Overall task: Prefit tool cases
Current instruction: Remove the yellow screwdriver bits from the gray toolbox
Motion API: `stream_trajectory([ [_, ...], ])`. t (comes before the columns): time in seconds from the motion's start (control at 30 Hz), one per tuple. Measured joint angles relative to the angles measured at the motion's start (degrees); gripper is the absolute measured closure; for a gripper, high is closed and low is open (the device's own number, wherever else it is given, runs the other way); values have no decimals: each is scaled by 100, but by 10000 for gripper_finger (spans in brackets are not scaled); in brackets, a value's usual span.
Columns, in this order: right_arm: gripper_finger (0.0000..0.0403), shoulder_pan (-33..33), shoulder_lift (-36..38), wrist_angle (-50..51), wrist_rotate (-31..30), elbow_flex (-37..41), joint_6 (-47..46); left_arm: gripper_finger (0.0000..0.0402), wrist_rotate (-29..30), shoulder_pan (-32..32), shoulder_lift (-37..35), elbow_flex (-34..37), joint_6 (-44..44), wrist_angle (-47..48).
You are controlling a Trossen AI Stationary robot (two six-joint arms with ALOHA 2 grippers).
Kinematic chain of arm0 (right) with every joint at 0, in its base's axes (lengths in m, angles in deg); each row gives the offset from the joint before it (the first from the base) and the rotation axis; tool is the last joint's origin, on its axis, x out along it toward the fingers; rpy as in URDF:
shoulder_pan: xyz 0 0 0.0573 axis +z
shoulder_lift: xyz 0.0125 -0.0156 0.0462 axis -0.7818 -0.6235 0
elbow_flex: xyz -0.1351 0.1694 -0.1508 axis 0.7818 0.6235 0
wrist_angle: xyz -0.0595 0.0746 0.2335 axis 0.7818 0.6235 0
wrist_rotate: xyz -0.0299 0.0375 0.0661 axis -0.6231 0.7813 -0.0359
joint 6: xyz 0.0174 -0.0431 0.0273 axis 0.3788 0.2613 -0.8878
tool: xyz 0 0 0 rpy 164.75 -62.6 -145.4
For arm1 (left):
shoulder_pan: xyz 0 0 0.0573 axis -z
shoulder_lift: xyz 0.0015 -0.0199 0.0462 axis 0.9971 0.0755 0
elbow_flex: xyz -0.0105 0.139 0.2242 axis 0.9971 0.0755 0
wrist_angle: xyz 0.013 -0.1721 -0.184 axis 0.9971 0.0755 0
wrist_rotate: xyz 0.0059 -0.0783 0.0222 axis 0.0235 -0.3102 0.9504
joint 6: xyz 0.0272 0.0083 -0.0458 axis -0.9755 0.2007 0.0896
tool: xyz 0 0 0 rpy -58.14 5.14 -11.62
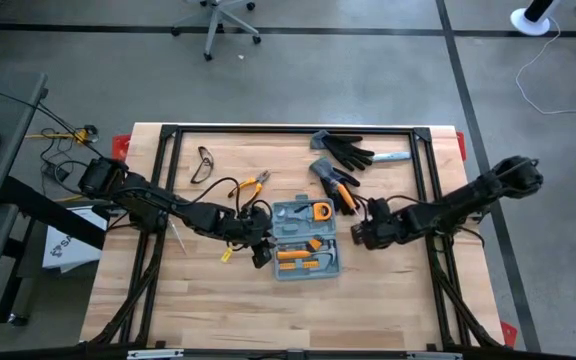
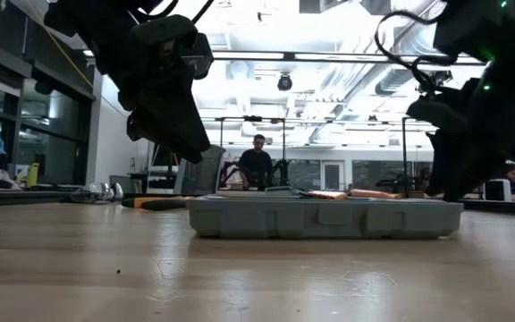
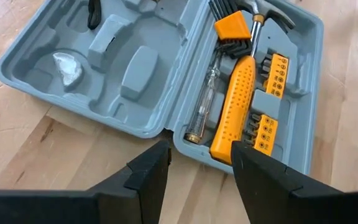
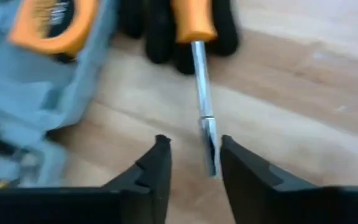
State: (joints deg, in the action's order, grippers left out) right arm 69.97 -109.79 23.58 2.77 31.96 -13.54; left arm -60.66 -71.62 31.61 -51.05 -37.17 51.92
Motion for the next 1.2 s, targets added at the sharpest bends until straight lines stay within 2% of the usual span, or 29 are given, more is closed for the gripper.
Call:
stream_trajectory([
  [0.13, 244, 157, 0, -826, -4, 0, 338, 237, 48, 0, 0, 0, 0, 0],
  [0.27, 242, 262, 0, -2373, -54, 0, 1192, 237, 160, -3, 0, 0, -2, -7],
  [0.37, 242, 201, -32, -3025, -48, -2, 1429, 237, 198, -34, 0, 0, -65, -55],
  [0.5, 243, 7, -241, -3068, 90, -2, 1311, 237, 206, -94, 0, 0, -96, -76],
  [0.73, 243, -244, -969, -3920, 1015, -25, 1202, 237, 212, -96, 0, 0, -94, -77],
  [1.2, 242, -282, -2131, -4005, 1069, -715, 627, 237, 317, -94, 0, 0, -48, -76],
])
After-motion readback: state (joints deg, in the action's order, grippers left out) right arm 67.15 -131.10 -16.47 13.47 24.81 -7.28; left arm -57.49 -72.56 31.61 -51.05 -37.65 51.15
